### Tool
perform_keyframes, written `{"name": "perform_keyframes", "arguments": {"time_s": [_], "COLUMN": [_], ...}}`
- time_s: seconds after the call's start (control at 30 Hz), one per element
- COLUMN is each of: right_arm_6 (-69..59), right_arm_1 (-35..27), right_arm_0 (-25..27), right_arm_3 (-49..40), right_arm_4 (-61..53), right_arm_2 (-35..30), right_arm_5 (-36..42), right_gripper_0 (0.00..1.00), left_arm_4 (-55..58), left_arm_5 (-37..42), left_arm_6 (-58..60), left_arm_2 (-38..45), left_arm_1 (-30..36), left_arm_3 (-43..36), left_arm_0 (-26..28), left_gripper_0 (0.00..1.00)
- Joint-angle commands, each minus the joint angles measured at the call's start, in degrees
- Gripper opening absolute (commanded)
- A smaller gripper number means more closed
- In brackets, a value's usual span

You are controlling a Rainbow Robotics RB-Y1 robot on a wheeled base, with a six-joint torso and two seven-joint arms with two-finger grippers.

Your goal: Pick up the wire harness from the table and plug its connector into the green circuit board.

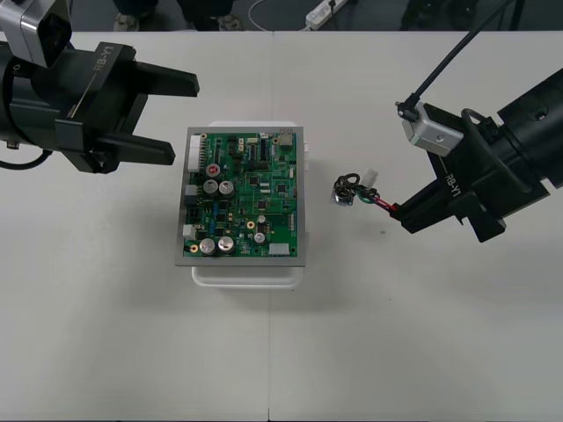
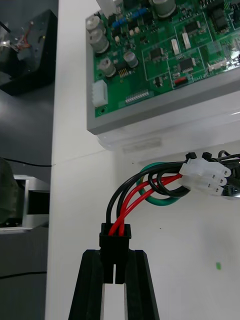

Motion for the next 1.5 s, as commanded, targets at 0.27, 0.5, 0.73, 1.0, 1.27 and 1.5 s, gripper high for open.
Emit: {"name": "perform_keyframes", "arguments": {"time_s": [0.27,0.5,0.73,1.0,1.27,1.5], "right_arm_6": [-14.2,-18.0,-18.1,-18.3,-18.6,-22.7], "right_arm_1": [-3.2,-3.4,-3.4,-3.2,-2.0,-1.0], "right_arm_0": [-1.5,-1.4,-1.4,-1.1,-1.1,-1.1], "right_arm_3": [0.9,1.2,1.9,3.9,6.9,8.8], "right_arm_4": [-13.9,-20.4,-25.5,-31.3,-35.8,-41.2], "right_arm_2": [-2.0,-2.1,-2.1,-2.1,-2.1,-2.1], "right_arm_5": [-0.2,-0.2,-0.2,-0.2,-0.2,-0.2], "right_gripper_0": [0.0,0.0,0.0,0.0,0.0,0.0], "left_arm_4": [2.3,3.7,4.5,6.4,8.0,8.2], "left_arm_5": [-1.9,-1.9,-1.9,-1.9,-1.9,-1.9], "left_arm_6": [-1.8,-1.8,-1.9,-1.4,-1.1,-0.7], "left_arm_2": [1.4,1.4,1.4,1.4,1.4,1.4], "left_arm_1": [-1.6,-1.6,-1.5,-0.9,0.4,0.4], "left_arm_3": [-0.2,-0.3,-0.4,-0.8,-1.8,-2.1], "left_arm_0": [2.4,3.9,5.1,5.9,6.9,7.0], "left_gripper_0": [0.78,0.78,0.77,0.78,0.77,0.78]}}
